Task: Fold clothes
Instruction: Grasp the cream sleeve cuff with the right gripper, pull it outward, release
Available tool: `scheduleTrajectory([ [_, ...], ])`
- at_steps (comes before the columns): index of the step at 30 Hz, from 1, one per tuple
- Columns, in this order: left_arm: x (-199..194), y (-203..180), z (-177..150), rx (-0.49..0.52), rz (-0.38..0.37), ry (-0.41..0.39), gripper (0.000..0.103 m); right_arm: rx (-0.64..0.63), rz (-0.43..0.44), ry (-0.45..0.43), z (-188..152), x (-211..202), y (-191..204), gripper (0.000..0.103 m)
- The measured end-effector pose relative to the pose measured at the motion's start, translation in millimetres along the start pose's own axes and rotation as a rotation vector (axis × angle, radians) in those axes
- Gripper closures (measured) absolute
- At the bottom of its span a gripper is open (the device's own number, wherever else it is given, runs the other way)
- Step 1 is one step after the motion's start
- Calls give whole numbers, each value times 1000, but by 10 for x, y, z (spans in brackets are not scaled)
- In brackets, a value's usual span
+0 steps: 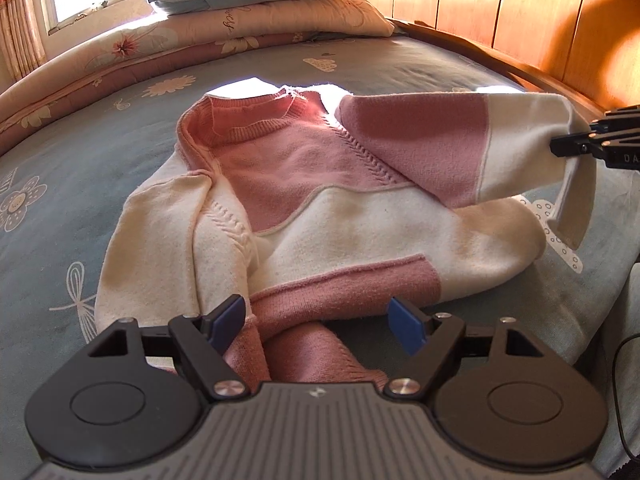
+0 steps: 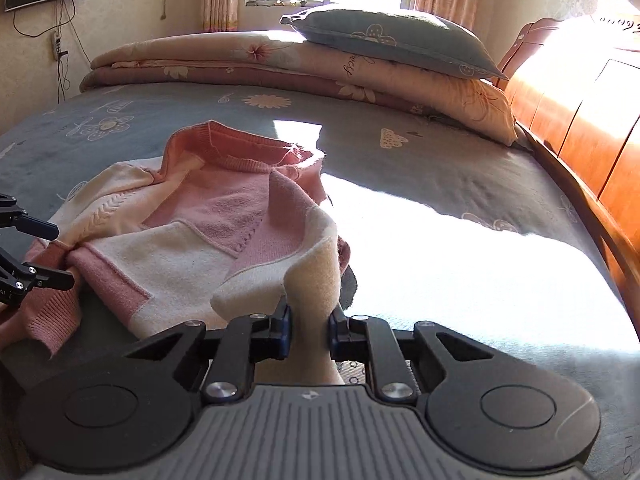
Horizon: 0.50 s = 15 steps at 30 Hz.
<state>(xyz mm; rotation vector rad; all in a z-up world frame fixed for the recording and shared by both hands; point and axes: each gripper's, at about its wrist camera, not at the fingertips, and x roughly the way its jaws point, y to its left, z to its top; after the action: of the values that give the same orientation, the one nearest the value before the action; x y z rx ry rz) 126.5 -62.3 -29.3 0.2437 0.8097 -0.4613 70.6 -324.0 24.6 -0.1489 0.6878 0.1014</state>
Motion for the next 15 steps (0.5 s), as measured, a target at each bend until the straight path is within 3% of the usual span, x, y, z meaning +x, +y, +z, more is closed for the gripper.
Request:
scheduleTrajectory([
  [9,-47,-1,-2,25,10,-48,20,63,-215,1,326,126,-798,83],
  [15,-31,80,-5,-5,16,-32,18,102,-364,50,464,474,-1332,83],
])
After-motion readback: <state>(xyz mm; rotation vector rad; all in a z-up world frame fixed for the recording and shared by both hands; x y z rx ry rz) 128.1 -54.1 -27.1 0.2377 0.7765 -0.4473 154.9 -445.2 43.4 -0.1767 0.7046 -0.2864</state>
